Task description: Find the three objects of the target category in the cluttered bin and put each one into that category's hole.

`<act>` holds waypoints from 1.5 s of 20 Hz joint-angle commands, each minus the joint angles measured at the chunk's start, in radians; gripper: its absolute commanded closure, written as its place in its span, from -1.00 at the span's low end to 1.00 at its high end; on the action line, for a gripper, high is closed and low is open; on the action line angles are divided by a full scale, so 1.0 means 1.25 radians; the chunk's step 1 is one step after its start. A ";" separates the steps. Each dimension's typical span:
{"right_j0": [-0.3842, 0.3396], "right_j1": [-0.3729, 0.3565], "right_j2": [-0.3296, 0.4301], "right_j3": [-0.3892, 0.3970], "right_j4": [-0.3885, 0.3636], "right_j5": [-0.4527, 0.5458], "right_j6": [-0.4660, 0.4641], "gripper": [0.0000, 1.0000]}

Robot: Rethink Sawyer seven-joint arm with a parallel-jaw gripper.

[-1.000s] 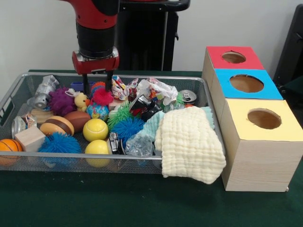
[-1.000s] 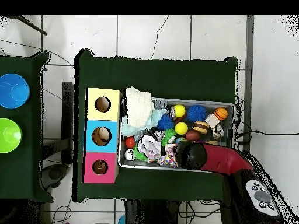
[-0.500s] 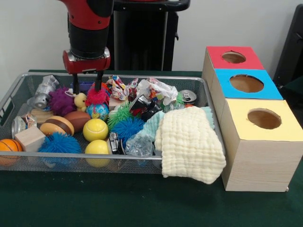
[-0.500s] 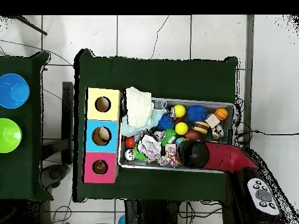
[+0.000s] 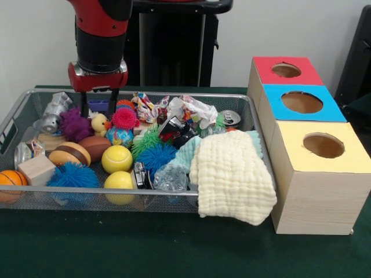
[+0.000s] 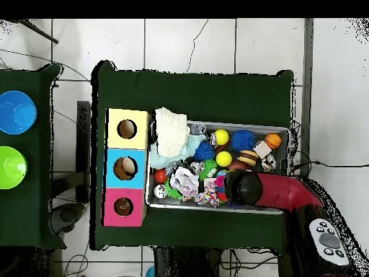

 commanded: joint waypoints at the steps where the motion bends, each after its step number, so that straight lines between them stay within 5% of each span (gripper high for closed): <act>1: -0.012 0.054 0.027 -0.050 -0.042 0.045 0.016 -1.00; 21: 0.003 0.139 -0.032 -0.112 -0.084 0.147 -0.008 -1.00; 30: 0.001 0.128 -0.013 -0.100 -0.072 0.149 -0.008 -1.00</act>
